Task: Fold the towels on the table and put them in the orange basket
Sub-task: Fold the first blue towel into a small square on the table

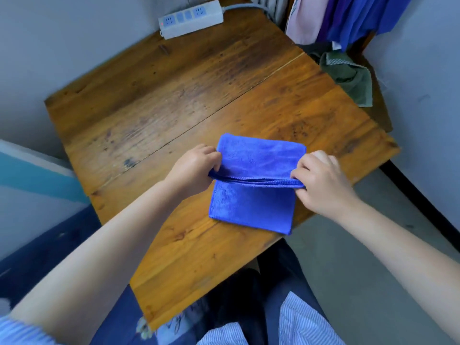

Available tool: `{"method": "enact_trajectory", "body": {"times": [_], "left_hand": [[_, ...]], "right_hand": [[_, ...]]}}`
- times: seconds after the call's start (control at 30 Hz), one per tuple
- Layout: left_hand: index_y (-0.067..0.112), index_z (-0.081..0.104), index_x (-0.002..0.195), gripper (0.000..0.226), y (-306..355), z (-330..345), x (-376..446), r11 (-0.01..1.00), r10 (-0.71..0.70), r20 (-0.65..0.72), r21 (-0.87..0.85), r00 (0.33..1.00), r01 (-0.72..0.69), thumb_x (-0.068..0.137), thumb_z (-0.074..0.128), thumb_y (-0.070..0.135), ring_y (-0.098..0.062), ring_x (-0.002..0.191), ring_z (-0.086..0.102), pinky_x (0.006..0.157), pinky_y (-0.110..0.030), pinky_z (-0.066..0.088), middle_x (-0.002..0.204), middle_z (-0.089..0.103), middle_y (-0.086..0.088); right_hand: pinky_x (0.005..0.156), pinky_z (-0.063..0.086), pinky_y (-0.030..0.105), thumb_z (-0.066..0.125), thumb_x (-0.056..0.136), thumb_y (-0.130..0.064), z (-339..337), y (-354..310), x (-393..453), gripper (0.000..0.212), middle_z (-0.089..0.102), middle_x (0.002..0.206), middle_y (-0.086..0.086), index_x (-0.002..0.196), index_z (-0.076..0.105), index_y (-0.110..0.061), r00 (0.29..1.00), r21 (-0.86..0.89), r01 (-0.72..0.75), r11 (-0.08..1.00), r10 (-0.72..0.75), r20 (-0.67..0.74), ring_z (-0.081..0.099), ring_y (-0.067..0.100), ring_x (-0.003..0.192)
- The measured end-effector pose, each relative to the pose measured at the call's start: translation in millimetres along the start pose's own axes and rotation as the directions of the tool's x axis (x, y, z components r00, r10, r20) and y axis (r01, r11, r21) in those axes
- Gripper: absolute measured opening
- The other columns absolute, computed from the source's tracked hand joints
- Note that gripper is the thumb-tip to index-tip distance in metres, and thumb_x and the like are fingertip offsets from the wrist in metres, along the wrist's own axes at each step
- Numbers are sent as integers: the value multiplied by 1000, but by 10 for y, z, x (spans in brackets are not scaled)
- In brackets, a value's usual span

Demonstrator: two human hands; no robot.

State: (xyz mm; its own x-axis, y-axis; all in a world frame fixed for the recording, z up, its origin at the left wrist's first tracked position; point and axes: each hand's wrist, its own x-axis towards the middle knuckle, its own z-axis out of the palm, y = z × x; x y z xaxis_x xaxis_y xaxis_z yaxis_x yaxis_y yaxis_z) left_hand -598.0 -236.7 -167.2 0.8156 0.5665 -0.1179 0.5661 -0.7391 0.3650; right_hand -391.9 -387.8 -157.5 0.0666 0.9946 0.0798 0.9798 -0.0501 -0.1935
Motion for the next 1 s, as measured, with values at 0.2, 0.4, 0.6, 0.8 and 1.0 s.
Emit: {"method": "enact_trajectory", "body": {"times": [0.2, 0.4, 0.6, 0.8, 1.0], "left_hand": [[-7, 57, 65, 16, 49, 196, -447, 995, 74, 69, 67, 995, -79, 56, 56, -20, -39, 69, 56, 55, -43, 49, 68, 59, -24], [0, 58, 90, 21, 46, 535, -574, 984, -42, 97, 175, 994, 24, 73, 47, -7, -32, 97, 50, 73, -39, 39, 97, 58, -17], [12, 48, 109, 27, 3, 727, -654, 943, -176, 210, 316, 962, 103, 83, 43, 6, -25, 112, 41, 80, -30, 35, 122, 46, -5], [9, 50, 118, 36, 65, 746, -821, 957, -258, 174, 183, 950, 226, 82, 46, 8, -25, 125, 38, 90, -34, 37, 136, 41, -6], [1, 27, 141, 57, 426, 924, -804, 843, -530, -53, -139, 846, 520, 93, 43, 26, -29, 140, 25, 109, -39, 28, 148, 31, -16]], "right_hand": [[60, 33, 33, 74, 30, 8, 256, -306, -391, 30, 52, 52, 8, 51, 55, -4, 996, -70, 55, 996, -49, 76, 55, 27, 50], [59, 22, 30, 71, 32, 8, 488, -427, -583, 30, 50, 50, 5, 50, 53, -9, 994, -143, 28, 989, -12, 111, 53, 25, 48], [60, 23, 29, 53, 47, 1, 694, -450, -671, 13, 51, 53, 3, 53, 55, -10, 994, -152, 81, 985, -70, 81, 54, 24, 49], [66, 33, 32, 38, 62, -17, 613, -397, -743, 26, 56, 58, 3, 61, 62, -8, 989, -22, 78, 997, -75, 125, 58, 25, 57], [80, 51, 51, 48, 74, 3, 495, -403, -126, 29, 68, 98, 24, 94, 68, 8, 999, 13, 46, 999, -46, -2, 62, 45, 98]]}}
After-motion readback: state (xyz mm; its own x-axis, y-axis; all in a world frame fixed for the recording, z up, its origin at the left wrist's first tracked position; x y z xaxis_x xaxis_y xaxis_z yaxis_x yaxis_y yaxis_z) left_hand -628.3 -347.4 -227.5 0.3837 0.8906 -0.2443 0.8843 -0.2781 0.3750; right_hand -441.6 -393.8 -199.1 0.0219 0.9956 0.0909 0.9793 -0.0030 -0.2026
